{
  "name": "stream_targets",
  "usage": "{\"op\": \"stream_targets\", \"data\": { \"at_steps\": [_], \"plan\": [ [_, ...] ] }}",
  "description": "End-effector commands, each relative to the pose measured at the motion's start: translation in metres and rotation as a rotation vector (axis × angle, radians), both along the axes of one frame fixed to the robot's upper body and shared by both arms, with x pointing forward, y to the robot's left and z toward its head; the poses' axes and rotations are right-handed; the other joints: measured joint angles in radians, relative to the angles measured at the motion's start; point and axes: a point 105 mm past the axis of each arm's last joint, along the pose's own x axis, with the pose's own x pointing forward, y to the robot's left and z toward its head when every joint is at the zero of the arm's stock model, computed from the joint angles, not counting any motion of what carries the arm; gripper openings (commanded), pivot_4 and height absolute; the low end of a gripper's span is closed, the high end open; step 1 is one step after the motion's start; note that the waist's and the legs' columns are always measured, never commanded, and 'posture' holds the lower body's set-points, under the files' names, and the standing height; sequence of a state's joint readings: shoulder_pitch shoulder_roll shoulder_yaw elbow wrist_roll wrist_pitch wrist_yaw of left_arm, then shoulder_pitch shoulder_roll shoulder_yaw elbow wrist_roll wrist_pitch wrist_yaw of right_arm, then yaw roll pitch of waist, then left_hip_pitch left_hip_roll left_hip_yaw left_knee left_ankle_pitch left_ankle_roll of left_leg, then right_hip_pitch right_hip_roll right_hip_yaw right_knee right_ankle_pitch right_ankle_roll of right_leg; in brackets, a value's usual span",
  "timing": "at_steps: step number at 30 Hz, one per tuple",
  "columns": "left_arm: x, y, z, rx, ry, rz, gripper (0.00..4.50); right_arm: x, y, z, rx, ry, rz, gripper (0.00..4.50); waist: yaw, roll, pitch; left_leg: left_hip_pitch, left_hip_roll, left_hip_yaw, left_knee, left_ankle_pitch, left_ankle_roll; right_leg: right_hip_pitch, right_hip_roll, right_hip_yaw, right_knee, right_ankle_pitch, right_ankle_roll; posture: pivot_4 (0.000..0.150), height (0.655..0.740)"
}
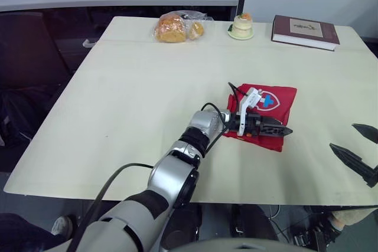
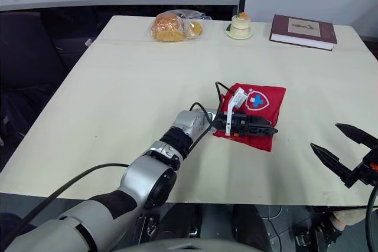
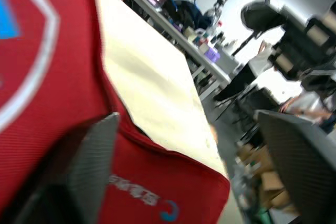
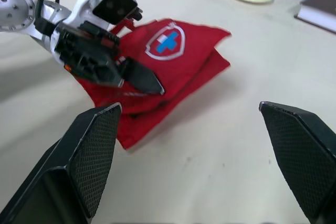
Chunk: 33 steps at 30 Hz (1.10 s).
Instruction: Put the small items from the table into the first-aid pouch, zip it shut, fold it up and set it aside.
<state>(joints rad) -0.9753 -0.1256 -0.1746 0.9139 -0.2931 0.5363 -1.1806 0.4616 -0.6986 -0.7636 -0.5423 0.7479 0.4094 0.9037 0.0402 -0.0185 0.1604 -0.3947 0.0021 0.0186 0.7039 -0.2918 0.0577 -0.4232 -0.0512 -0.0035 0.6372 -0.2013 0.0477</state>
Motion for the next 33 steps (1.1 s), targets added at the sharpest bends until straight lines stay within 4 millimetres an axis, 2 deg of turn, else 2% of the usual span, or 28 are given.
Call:
{"op": "stream_targets", "data": {
  "at_steps": [1, 6, 11, 17, 20, 23, 25, 28, 32, 33],
  "plan": [
    [-0.001, 0.008, -0.03, 0.134, -0.016, 0.028, 4.43, -0.001, 0.0, 0.011, -0.023, -0.051, -0.003, 4.5, -0.001, 0.0, -0.001, 0.0, 0.0, 0.0, 0.0, 0.0, 0.0, 0.0, 0.0, 0.0, 0.0, 0.0, 0.0, 0.15, 0.7289],
    [-0.008, 0.011, -0.036, 0.155, -0.038, -0.023, 4.43, -0.001, 0.0, 0.009, -0.027, -0.047, -0.003, 4.5, -0.001, 0.001, -0.001, 0.0, 0.0, 0.0, 0.0, 0.0, 0.001, 0.0, 0.0, 0.0, 0.0, 0.0, 0.0, 0.15, 0.7289],
    [-0.008, 0.013, -0.024, 0.121, -0.062, -0.043, 4.43, -0.002, -0.002, 0.007, -0.033, -0.043, -0.007, 4.5, -0.003, 0.001, -0.001, 0.0, 0.0, 0.0, 0.0, -0.001, 0.001, 0.0, 0.0, 0.0, -0.001, 0.0, 0.0, 0.15, 0.7289],
    [-0.02, 0.014, -0.027, 0.163, -0.161, -0.15, 4.43, -0.002, -0.004, 0.005, -0.038, -0.043, -0.007, 4.5, -0.007, 0.001, -0.001, 0.0, 0.001, 0.0, 0.0, -0.001, 0.001, 0.0, 0.001, -0.001, -0.001, 0.0, 0.0, 0.15, 0.7289],
    [-0.027, 0.013, -0.006, 0.071, -0.238, -0.209, 4.43, -0.002, -0.003, 0.004, -0.037, -0.043, -0.005, 4.5, -0.012, 0.002, -0.001, -0.001, 0.001, 0.0, -0.001, -0.001, 0.001, -0.001, 0.001, -0.001, -0.001, 0.0, 0.0, 0.15, 0.7289],
    [-0.026, 0.017, 0.028, -0.059, -0.337, -0.211, 4.43, -0.003, -0.004, 0.003, -0.036, -0.041, -0.009, 4.5, -0.016, 0.003, 0.0, -0.003, 0.001, 0.0, -0.001, -0.001, 0.001, -0.003, 0.0, -0.001, -0.001, 0.0, 0.0, 0.15, 0.7289],
    [-0.023, 0.023, 0.051, -0.125, -0.433, -0.201, 4.43, -0.004, -0.005, 0.002, -0.036, -0.038, -0.011, 4.5, -0.02, 0.004, 0.001, -0.005, 0.001, 0.0, -0.001, -0.001, 0.001, -0.004, 0.001, 0.0, 0.0, 0.0, -0.001, 0.15, 0.7289],
    [-0.019, 0.029, 0.074, -0.186, -0.503, -0.183, 4.43, -0.004, -0.005, 0.002, -0.036, -0.036, -0.01, 4.5, -0.023, 0.004, 0.002, -0.005, 0.001, 0.0, -0.001, -0.001, 0.001, -0.005, 0.0, 0.0, 0.0, 0.0, -0.001, 0.15, 0.7289],
    [-0.002, 0.032, 0.101, -0.244, -0.562, -0.089, 4.43, -0.002, -0.005, 0.001, -0.037, -0.036, -0.004, 4.5, -0.023, 0.004, 0.002, -0.005, 0.001, 0.001, -0.001, -0.001, 0.001, -0.005, 0.001, 0.0, 0.0, 0.0, 0.0, 0.15, 0.7289],
    [0.004, 0.032, 0.103, -0.238, -0.578, -0.064, 3.84, -0.002, -0.005, 0.001, -0.038, -0.037, -0.003, 4.5, -0.022, 0.004, 0.002, -0.005, 0.001, 0.001, -0.001, -0.001, 0.001, -0.005, 0.001, 0.0, 0.0, 0.0, 0.0, 0.15, 0.7289]
  ]
}}
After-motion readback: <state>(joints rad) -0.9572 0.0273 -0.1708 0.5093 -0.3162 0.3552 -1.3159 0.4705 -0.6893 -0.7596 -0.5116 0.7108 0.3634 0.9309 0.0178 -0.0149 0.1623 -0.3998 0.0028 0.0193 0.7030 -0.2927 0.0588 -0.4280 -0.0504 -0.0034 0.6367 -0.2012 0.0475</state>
